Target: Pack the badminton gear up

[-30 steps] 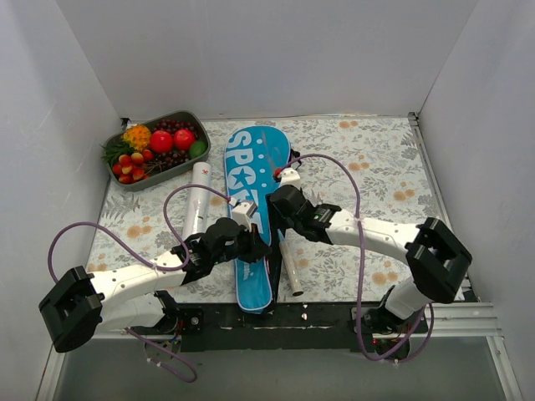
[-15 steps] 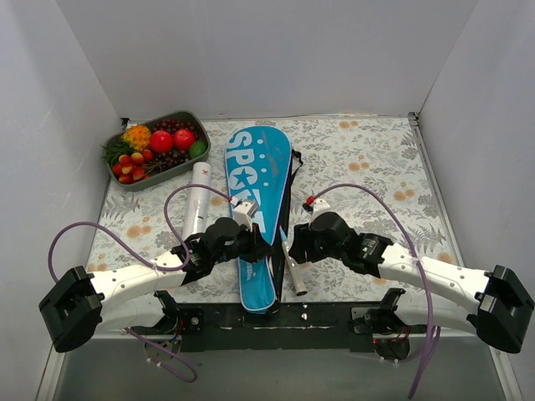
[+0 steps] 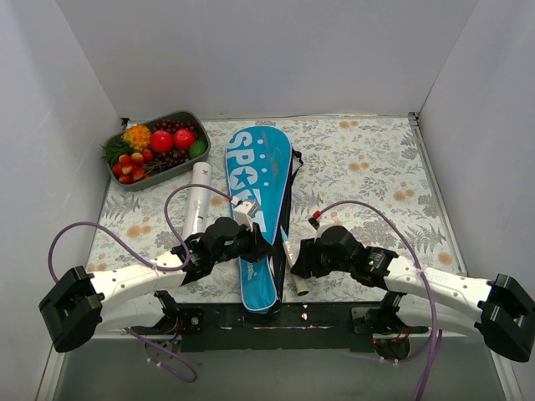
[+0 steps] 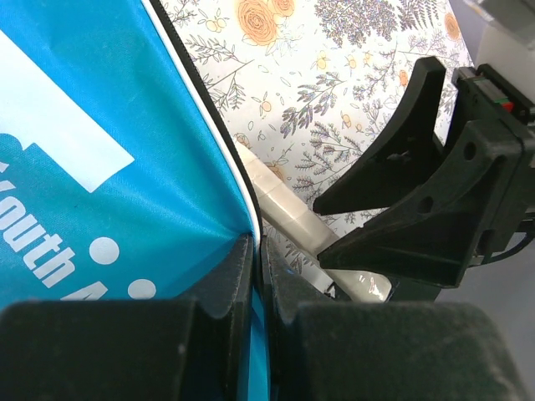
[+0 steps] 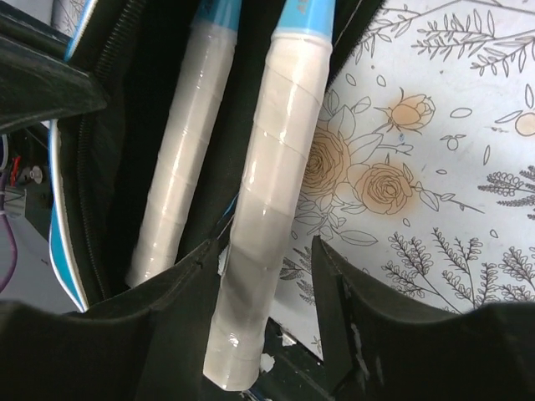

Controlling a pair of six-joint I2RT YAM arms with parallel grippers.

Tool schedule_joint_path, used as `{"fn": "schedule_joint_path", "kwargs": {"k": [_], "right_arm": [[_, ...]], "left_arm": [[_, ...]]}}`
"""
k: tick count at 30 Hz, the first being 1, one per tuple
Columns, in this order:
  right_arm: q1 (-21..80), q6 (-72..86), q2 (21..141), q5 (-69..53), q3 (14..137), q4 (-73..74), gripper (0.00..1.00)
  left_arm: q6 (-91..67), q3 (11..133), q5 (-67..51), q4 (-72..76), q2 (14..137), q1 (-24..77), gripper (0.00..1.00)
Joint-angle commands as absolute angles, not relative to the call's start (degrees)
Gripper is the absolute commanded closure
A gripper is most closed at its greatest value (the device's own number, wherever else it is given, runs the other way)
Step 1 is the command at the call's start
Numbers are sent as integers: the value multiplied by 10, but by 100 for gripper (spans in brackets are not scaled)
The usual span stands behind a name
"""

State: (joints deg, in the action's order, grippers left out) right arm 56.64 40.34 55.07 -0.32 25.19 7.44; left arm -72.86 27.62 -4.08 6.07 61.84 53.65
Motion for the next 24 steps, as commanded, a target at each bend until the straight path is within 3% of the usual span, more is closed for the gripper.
{"fn": "schedule_joint_path", "kwargs": {"k": [1, 4, 8, 24], "right_arm": [[568, 430, 540, -34, 230, 11, 52], [568, 446, 540, -52, 212, -32, 64], [568, 462, 551, -71, 191, -88, 71], [569, 538, 734, -191, 198, -441, 75]], "left_arm": [[-720, 282, -61, 96, 606, 541, 100], [-721, 279, -62, 98, 606, 541, 100], [-722, 276, -64, 106, 606, 541, 100], [-727, 248, -98, 149, 607, 540, 100]]}}
